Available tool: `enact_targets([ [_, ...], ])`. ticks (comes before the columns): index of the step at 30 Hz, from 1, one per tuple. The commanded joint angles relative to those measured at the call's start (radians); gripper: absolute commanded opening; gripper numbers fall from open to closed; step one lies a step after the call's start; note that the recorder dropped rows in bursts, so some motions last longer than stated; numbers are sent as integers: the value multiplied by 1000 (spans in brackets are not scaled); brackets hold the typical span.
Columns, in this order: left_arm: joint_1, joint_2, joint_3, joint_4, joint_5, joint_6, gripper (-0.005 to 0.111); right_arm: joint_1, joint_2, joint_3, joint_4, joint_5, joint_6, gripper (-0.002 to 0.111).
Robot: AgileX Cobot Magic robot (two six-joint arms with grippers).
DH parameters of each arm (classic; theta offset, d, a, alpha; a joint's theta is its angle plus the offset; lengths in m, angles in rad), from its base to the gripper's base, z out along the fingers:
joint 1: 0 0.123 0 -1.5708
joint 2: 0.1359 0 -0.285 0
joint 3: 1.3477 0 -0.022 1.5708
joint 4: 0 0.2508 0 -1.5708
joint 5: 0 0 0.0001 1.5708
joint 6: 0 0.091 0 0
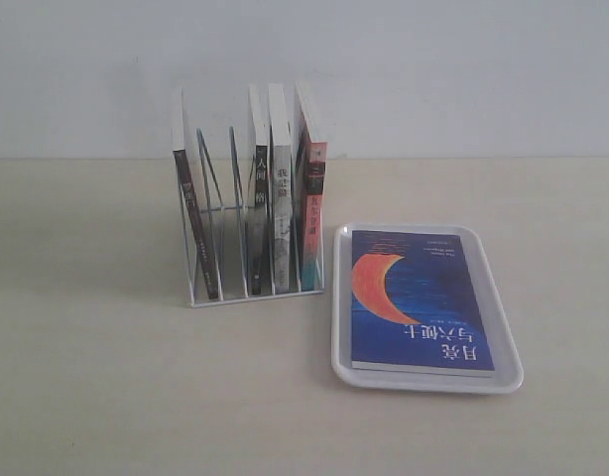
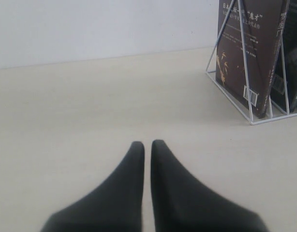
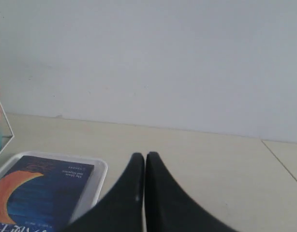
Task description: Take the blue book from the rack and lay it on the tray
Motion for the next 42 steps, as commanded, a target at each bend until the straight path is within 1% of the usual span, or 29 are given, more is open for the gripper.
enact_targets([
  [1, 2, -3, -3, -2, -16, 2, 5, -3, -16, 40, 125, -3, -119, 0],
  [4, 2, -3, -3, -2, -16, 2, 5, -3, -38, 48, 275, -5, -235, 0],
  [5, 2, -3, -3, -2, -16, 2, 5, -3, -48, 48, 290, -5, -247, 0],
  [11, 2, -3, -3, -2, -16, 2, 5, -3, -108, 48, 318, 103, -249, 0],
  [21, 2, -3, -3, -2, -16, 2, 5, -3, -197, 48, 327, 379, -250, 0],
  [42, 2, -3, -3, -2, -16, 2, 5, -3, -204, 48, 327, 379, -274, 0],
])
